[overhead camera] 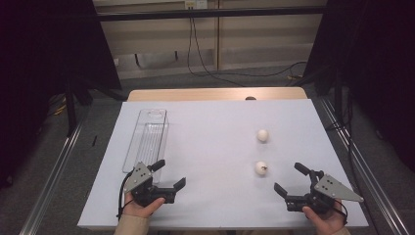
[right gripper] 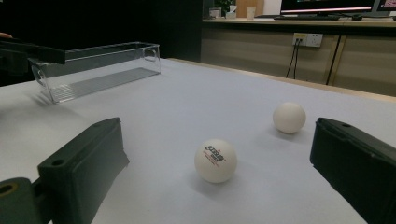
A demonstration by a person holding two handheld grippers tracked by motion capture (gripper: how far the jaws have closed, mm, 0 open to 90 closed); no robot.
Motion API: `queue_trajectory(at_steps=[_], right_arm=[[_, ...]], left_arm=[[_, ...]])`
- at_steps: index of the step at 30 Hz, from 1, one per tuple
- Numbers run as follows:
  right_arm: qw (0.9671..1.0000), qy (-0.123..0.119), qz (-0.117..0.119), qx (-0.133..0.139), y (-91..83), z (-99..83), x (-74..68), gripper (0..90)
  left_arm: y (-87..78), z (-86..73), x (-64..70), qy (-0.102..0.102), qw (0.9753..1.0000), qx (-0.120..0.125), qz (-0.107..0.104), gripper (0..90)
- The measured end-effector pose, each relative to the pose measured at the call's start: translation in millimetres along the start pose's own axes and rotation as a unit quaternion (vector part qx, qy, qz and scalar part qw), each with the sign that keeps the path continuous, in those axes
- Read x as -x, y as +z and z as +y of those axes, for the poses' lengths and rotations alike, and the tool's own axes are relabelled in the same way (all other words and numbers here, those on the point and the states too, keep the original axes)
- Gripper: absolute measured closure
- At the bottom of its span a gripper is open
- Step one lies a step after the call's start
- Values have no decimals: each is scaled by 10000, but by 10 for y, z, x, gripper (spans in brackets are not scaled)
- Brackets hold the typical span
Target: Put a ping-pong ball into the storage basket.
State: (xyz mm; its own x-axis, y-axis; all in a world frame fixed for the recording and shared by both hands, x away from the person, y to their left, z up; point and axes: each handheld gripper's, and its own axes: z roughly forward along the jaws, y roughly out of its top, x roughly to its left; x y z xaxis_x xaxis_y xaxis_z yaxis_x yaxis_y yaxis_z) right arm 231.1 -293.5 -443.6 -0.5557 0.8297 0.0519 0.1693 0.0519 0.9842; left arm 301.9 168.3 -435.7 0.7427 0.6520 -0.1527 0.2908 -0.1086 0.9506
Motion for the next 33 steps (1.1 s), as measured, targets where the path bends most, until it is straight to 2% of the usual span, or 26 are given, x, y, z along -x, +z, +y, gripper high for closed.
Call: queue_trajectory(at_steps=[4, 18, 33], right_arm=[[10000, 14, 7, 3, 0, 1, 0, 24], [10000, -16, 31, 6, 10, 1, -3, 26], [10000, -8, 42, 5, 14, 2, -8, 27]], left_arm=[[37, 9, 23, 93, 9999, -64, -82, 16], [131, 30, 77, 99, 9998, -95, -176, 17], [254, 40, 132, 151, 9992, -260, -279, 17]])
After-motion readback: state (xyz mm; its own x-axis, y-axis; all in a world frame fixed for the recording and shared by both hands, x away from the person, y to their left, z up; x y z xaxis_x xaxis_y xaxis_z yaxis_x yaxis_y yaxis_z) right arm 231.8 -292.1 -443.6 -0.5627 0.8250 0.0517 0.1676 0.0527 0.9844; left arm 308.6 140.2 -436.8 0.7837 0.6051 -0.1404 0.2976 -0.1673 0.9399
